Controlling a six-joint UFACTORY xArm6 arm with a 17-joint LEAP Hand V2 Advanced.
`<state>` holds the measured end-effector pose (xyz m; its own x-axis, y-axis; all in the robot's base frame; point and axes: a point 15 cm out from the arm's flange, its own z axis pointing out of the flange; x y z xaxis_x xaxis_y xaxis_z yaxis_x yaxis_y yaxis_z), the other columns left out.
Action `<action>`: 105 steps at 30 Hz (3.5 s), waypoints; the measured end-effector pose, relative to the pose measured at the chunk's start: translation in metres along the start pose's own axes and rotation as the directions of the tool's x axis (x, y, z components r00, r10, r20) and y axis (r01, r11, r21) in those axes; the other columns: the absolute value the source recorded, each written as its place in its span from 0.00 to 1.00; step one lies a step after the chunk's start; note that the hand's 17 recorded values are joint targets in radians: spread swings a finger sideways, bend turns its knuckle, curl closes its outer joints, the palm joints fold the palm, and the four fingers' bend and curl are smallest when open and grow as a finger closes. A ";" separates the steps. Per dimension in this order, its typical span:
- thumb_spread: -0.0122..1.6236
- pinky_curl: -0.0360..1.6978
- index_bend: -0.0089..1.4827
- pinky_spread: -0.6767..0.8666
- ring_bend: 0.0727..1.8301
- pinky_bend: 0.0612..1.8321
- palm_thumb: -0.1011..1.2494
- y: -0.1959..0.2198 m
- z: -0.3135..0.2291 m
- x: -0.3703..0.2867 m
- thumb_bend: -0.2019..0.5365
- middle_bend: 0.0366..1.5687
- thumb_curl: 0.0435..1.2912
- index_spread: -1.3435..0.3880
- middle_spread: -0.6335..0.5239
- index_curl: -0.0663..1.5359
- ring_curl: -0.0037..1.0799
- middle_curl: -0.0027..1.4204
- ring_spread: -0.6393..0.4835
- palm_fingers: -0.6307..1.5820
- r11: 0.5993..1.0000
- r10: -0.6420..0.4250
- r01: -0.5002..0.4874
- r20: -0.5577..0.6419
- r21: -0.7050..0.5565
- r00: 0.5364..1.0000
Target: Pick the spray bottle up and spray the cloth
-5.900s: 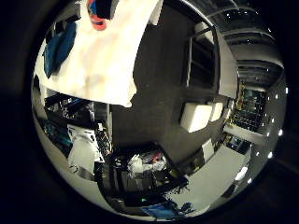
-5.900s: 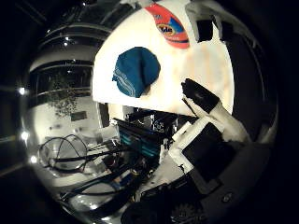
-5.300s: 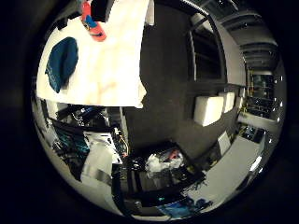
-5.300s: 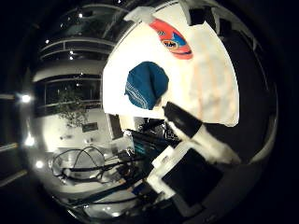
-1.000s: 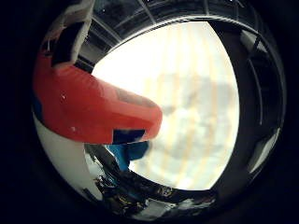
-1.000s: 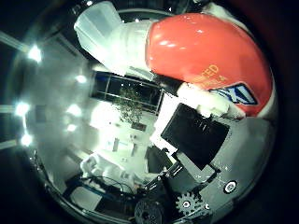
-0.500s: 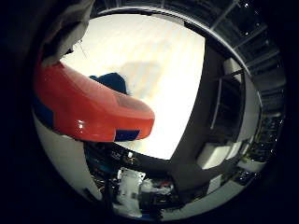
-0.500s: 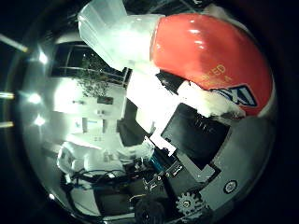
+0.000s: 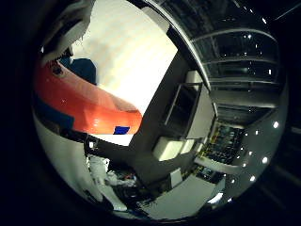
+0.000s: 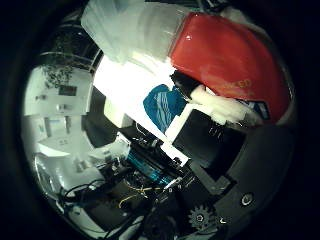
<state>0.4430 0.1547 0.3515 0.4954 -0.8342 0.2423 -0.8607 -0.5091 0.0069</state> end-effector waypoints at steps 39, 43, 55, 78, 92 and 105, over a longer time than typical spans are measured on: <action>0.57 0.86 0.81 0.34 0.80 0.50 0.84 -0.025 0.063 -0.061 0.25 0.88 0.58 0.68 0.49 0.48 0.56 0.42 0.43 0.82 0.967 -0.151 0.090 -0.250 -0.238 0.956; 0.57 0.86 0.81 0.34 0.80 0.50 0.84 -0.025 0.055 -0.056 0.25 0.88 0.58 0.68 0.49 0.48 0.56 0.42 0.43 0.82 0.971 -0.139 0.083 -0.251 -0.223 0.958; 0.57 0.86 0.81 0.34 0.80 0.50 0.84 -0.061 -0.009 -0.072 0.25 0.88 0.58 0.68 0.49 0.48 0.56 0.42 0.43 0.82 0.999 -0.047 0.045 -0.081 -0.029 0.996; 0.58 0.87 0.81 0.34 0.80 0.50 0.87 -0.171 -0.081 -0.191 0.26 0.88 0.59 0.68 0.49 0.48 0.56 0.42 0.43 0.82 0.899 -0.120 -0.203 0.662 0.389 0.740; 0.58 0.87 0.80 0.34 0.80 0.51 0.86 -0.200 0.032 -0.249 0.26 0.88 0.60 0.67 0.49 0.49 0.56 0.42 0.43 0.82 0.913 -0.158 -0.241 0.831 0.328 0.533; 0.58 0.86 0.80 0.34 0.80 0.51 0.85 -0.200 0.120 -0.292 0.25 0.88 0.61 0.67 0.49 0.49 0.56 0.42 0.43 0.82 0.936 -0.182 -0.149 0.802 0.318 0.569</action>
<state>0.4851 0.4746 0.1626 0.5325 -0.5522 -0.6415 -0.8424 -0.4199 -0.3378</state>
